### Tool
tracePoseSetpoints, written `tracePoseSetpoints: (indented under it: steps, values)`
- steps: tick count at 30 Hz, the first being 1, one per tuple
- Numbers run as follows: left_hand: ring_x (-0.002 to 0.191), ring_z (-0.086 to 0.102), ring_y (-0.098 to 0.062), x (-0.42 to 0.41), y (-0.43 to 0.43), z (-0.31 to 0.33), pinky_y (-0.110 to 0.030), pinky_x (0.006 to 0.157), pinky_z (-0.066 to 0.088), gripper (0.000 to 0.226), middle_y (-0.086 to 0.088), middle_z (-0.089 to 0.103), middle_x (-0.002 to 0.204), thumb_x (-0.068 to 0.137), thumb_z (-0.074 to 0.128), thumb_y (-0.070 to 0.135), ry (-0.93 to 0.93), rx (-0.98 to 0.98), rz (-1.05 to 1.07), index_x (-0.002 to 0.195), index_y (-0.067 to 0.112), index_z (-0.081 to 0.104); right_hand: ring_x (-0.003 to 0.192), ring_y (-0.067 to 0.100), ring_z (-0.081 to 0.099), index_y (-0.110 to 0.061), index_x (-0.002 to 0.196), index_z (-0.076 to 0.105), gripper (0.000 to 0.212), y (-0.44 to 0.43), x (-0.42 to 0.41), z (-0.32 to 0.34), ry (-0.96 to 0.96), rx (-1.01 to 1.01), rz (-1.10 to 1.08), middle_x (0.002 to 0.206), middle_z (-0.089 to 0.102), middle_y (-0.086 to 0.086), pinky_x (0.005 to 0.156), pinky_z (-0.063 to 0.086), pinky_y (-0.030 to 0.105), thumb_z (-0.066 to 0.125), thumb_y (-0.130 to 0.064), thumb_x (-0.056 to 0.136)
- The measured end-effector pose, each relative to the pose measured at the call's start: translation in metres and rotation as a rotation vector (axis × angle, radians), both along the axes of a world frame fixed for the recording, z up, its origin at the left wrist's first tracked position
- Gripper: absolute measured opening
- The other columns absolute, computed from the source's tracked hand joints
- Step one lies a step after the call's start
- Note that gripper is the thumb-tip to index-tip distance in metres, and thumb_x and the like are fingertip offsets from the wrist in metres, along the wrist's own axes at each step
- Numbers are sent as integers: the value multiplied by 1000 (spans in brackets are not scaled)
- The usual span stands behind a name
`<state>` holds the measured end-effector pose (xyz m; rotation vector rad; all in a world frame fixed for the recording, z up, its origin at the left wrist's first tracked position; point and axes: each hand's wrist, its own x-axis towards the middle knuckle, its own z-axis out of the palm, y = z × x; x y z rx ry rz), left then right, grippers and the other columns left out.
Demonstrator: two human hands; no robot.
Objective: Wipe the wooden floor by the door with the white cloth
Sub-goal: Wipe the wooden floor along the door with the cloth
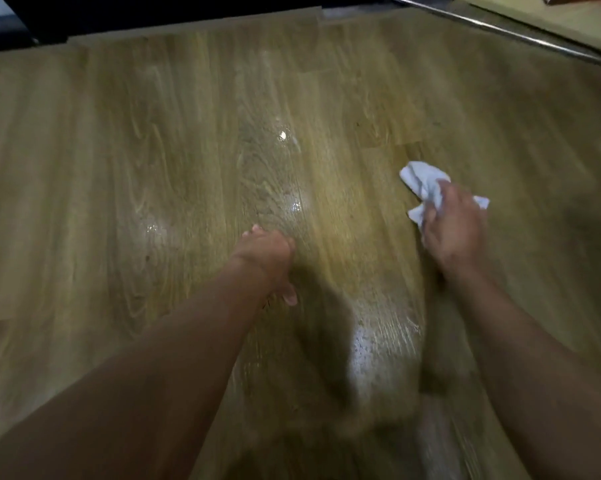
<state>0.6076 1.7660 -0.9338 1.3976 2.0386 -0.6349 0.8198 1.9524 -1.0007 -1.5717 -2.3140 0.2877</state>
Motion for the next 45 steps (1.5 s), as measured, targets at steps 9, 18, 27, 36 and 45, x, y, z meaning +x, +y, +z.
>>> tracePoseSetpoints:
  steps: [9,18,27,36,45]
  values:
    - [126,45,-42,-4,3,-9,-49,112,29,91,-18,55,126,56,78,63,2,30,-72,122,4,54,132,23,43,-21,135,47,41,-76,2,-6,-165,52,611,140,50,2,105,36,43,42,-33,96]
    - [141,22,-41,-7,-13,-2,-43,118,18,85,-29,32,146,75,62,63,-5,47,-118,131,2,45,130,31,38,-15,134,41,55,-9,-81,-1,-123,-103,-79,137,47,15,103,28,48,56,-39,87]
    - [138,33,-24,-66,-41,2,-26,111,29,82,-12,20,156,79,71,42,-183,147,-211,144,10,34,133,24,44,-23,132,52,41,-83,-76,-10,-46,44,518,137,55,1,105,35,44,46,-30,92]
    - [127,48,-22,-138,-86,2,-35,99,44,80,2,34,148,75,69,41,5,270,-94,143,26,30,136,25,38,-20,136,49,49,-164,-217,-6,-2,-120,583,140,51,5,113,18,42,48,-29,88]
    - [148,7,-22,-178,-162,-16,-39,117,23,86,-2,-3,161,85,53,58,-69,358,9,152,27,9,137,25,35,-21,137,45,45,-156,-218,-8,-8,-49,340,143,47,2,109,24,46,51,-23,93]
